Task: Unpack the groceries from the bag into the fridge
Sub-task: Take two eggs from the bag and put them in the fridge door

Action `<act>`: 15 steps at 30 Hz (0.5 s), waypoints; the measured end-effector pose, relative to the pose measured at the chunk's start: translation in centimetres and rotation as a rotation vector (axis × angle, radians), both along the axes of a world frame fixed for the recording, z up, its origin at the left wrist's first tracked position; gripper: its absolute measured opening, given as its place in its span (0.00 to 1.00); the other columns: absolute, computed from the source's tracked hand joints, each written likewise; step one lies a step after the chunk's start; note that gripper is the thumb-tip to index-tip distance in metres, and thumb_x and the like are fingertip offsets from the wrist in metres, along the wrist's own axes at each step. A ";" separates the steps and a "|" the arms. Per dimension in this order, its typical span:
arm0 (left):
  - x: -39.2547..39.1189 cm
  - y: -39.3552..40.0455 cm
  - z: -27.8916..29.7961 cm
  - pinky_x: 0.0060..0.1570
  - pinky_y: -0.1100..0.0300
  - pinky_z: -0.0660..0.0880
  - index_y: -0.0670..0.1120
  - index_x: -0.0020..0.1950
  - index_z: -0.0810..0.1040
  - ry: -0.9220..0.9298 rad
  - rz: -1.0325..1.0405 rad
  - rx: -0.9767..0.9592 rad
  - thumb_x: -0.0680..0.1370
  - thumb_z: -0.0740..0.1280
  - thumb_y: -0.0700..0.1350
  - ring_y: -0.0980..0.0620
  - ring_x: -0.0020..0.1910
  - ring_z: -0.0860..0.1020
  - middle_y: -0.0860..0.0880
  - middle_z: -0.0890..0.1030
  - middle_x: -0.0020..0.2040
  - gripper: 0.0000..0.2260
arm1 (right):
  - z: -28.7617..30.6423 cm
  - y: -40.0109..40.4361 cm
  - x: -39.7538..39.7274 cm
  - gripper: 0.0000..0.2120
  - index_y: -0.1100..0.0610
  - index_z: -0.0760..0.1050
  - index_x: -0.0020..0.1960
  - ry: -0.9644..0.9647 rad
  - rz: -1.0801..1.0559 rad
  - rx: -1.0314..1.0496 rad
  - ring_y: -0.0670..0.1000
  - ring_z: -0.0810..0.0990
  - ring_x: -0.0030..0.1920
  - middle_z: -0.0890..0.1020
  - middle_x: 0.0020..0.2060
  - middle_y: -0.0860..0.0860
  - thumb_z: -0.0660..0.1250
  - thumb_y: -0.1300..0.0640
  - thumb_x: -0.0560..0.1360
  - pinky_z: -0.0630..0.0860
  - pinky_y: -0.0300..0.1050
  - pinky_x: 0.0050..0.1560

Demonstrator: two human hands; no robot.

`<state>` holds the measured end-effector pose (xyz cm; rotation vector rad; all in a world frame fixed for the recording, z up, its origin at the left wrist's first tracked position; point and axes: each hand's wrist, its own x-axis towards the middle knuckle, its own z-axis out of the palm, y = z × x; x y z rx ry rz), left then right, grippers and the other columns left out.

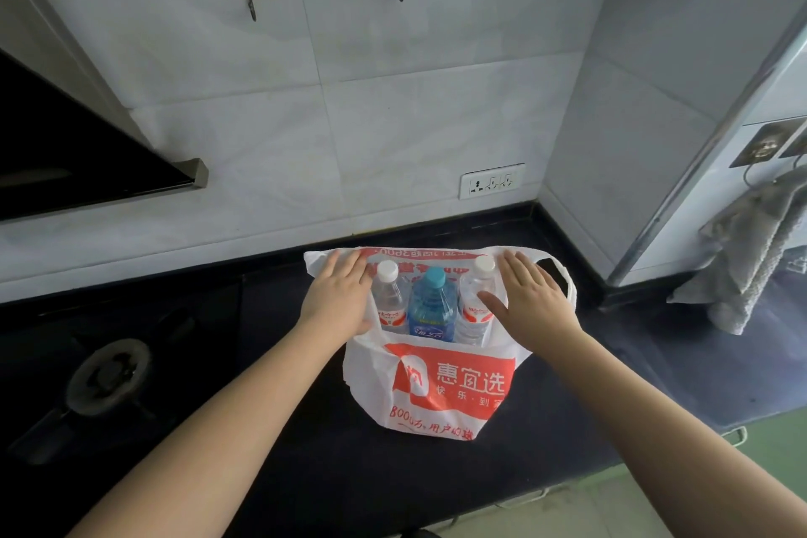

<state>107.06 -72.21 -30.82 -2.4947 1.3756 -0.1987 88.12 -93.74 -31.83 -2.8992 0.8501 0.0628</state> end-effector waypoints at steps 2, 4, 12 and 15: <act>0.5 0.2 -0.5 0.75 0.46 0.39 0.48 0.78 0.53 0.031 0.001 0.017 0.74 0.68 0.60 0.47 0.78 0.46 0.47 0.53 0.79 0.40 | -0.6 -0.4 -0.1 0.40 0.54 0.43 0.79 0.018 0.005 0.009 0.50 0.43 0.78 0.47 0.79 0.50 0.41 0.31 0.75 0.46 0.52 0.77; 0.9 0.3 -1.2 0.75 0.44 0.41 0.49 0.79 0.51 0.065 0.015 0.042 0.73 0.68 0.62 0.47 0.78 0.45 0.48 0.52 0.80 0.42 | -1.4 -0.8 -0.1 0.40 0.54 0.45 0.79 0.033 0.003 0.028 0.51 0.45 0.78 0.48 0.78 0.50 0.46 0.31 0.76 0.47 0.52 0.77; 1.5 0.0 -2.5 0.75 0.45 0.38 0.50 0.79 0.48 0.106 0.015 0.074 0.72 0.66 0.65 0.47 0.78 0.45 0.48 0.51 0.80 0.44 | -4.2 -1.9 0.2 0.16 0.55 0.75 0.61 -0.077 -0.003 0.043 0.54 0.73 0.64 0.77 0.62 0.50 0.58 0.47 0.81 0.66 0.50 0.68; 1.7 -0.2 -2.9 0.70 0.49 0.33 0.50 0.79 0.49 0.107 0.009 0.069 0.72 0.66 0.65 0.48 0.78 0.44 0.49 0.50 0.80 0.43 | -4.8 -2.1 0.0 0.12 0.55 0.76 0.51 -0.084 0.018 -0.004 0.53 0.77 0.53 0.79 0.50 0.50 0.56 0.52 0.81 0.69 0.47 0.57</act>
